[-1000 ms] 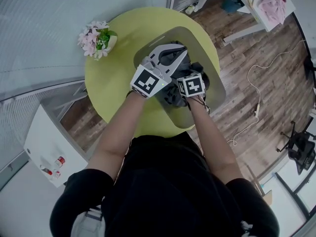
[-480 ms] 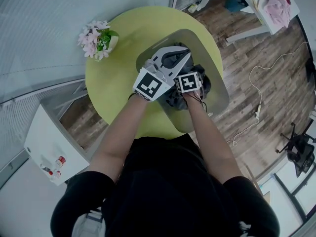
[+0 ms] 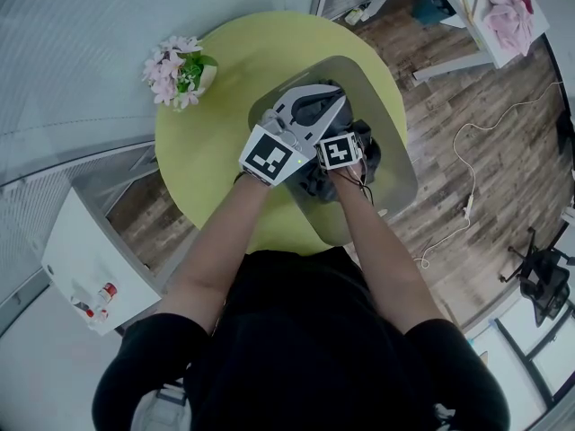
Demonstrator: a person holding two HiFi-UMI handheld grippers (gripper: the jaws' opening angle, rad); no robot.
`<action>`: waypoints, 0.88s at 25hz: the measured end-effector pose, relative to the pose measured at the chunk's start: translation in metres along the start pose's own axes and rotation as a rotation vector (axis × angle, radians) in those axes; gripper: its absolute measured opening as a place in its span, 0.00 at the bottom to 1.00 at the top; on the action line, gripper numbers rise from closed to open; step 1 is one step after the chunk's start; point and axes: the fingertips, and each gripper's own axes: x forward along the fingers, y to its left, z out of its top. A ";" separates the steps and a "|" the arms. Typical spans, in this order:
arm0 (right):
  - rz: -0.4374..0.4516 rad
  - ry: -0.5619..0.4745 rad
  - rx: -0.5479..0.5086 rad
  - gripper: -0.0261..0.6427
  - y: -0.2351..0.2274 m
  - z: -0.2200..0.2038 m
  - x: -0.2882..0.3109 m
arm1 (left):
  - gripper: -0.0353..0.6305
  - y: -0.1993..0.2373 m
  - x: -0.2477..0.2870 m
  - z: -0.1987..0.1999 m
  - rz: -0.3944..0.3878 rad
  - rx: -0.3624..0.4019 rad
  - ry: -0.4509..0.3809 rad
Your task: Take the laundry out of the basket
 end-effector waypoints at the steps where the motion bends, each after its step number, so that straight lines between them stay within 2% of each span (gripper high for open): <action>1: -0.004 -0.011 -0.016 0.72 -0.001 0.003 0.000 | 0.07 0.001 0.000 0.000 0.003 -0.001 0.000; 7: 0.005 -0.038 -0.087 0.70 -0.001 0.010 -0.005 | 0.07 0.009 0.002 -0.001 0.051 -0.056 -0.047; 13: 0.035 -0.002 -0.185 0.59 0.008 0.010 -0.020 | 0.07 0.010 -0.001 -0.006 0.049 0.005 0.014; 18: 0.039 0.002 -0.337 0.58 0.015 0.014 -0.054 | 0.07 0.010 -0.006 -0.006 0.065 0.019 0.021; 22: 0.030 -0.003 -0.381 0.58 0.015 0.012 -0.078 | 0.07 -0.001 -0.005 -0.005 0.054 0.084 0.050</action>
